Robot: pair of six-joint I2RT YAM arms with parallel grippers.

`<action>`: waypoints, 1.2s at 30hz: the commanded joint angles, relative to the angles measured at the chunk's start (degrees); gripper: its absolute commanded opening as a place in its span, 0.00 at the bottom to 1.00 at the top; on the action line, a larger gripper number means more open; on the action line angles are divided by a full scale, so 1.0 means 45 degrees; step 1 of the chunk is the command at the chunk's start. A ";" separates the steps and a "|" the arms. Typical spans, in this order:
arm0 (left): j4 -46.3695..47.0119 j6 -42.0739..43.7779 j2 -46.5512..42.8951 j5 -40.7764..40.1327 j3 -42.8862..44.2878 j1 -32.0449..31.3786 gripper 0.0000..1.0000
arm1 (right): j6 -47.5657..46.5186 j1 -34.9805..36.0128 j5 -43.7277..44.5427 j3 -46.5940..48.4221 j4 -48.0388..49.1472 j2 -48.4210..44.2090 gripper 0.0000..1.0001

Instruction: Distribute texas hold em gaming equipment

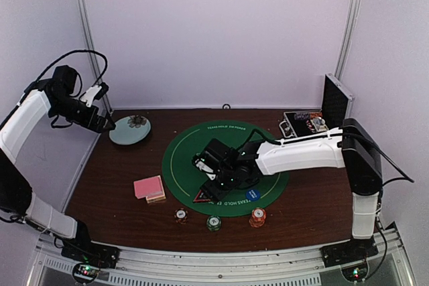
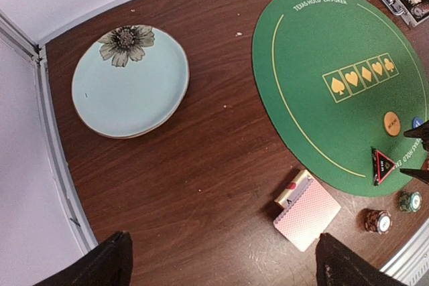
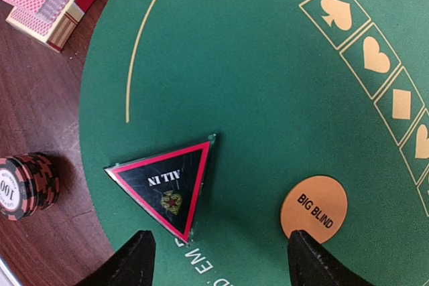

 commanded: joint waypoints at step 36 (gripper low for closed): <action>-0.2390 0.1182 0.0177 0.1472 0.1498 0.0045 0.98 | -0.0746 0.0230 0.1059 0.2942 0.0722 0.3689 0.44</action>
